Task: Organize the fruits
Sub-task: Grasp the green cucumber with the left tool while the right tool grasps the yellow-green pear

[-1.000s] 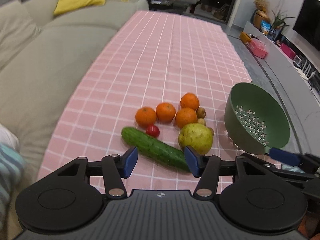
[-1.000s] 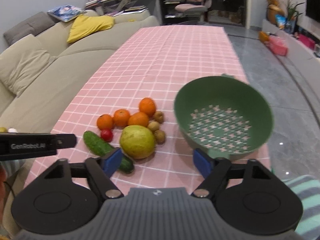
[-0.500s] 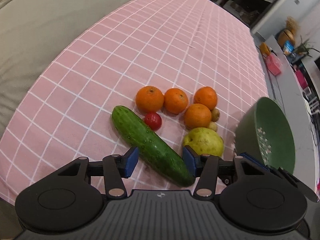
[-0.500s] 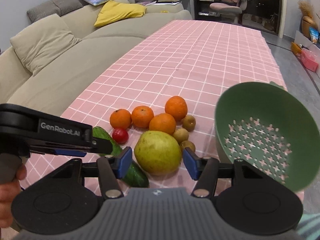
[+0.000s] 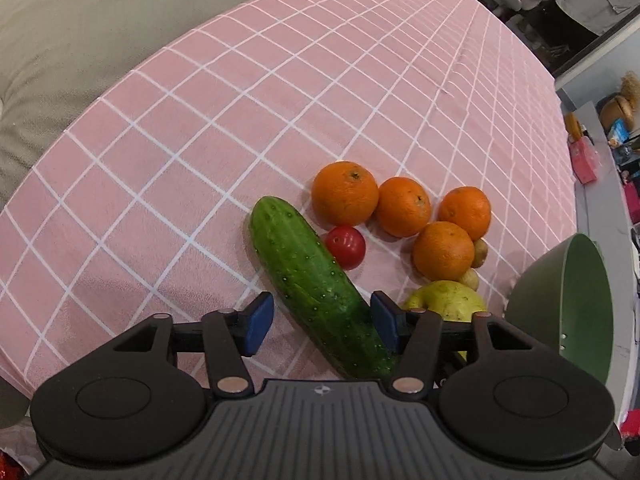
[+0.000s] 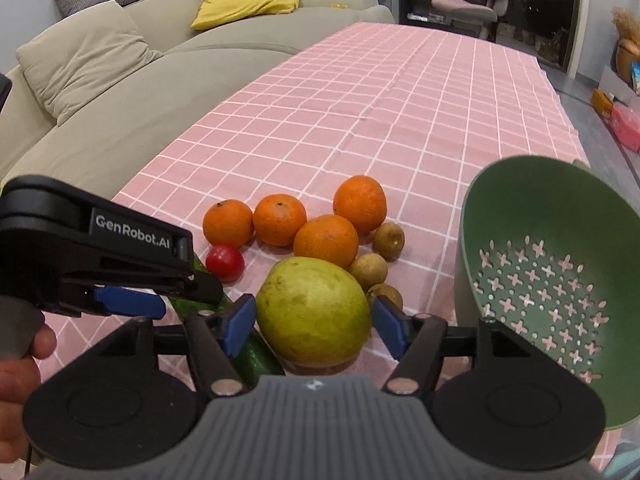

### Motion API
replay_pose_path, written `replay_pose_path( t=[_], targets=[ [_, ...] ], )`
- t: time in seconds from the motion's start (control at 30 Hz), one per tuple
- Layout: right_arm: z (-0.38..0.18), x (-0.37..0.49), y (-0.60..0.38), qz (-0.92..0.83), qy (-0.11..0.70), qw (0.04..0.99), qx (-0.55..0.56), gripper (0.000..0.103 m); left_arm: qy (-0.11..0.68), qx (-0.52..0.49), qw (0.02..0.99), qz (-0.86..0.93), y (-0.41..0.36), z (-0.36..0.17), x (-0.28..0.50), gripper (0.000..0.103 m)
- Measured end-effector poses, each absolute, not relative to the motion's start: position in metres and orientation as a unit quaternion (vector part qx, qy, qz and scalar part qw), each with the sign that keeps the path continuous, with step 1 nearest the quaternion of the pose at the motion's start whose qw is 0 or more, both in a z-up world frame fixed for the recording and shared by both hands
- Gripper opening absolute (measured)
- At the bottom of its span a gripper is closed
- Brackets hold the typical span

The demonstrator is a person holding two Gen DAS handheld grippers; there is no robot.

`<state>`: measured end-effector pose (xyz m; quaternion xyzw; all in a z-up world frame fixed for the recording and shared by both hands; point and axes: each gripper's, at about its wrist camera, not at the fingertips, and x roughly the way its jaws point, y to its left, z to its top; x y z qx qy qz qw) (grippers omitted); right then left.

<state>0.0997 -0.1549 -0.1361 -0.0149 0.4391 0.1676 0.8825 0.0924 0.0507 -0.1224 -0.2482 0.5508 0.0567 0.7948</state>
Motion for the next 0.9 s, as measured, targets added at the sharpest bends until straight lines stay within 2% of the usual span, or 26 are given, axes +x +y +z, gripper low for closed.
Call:
replay_pose_path(
  t=[0.17,0.27,0.33,0.47,0.9],
  targets=[
    [-0.140,0.102,-0.150,0.169,0.442,0.881,-0.015,0.065,0.556,-0.242,0.793,0.064,0.045,-0.124,0.096,0.067],
    [-0.142,0.103,-0.149,0.164,0.447,0.879,-0.008,0.066,0.557,-0.237,0.792,0.072,0.042,-0.127,0.098,0.073],
    [-0.142,0.102,-0.148,0.162,0.446,0.880,-0.013,0.066,0.559,-0.236,0.791,0.074,0.041,-0.129,0.100,0.073],
    [-0.142,0.101,-0.145,0.160,0.442,0.883,-0.021,0.065,0.559,-0.241,0.790,0.067,0.038,-0.133,0.101,0.064],
    [-0.137,0.088,-0.143,0.162,0.446,0.879,-0.049,0.064,0.557,-0.238,0.794,0.055,0.045,-0.117,0.086,0.054]
  ],
)
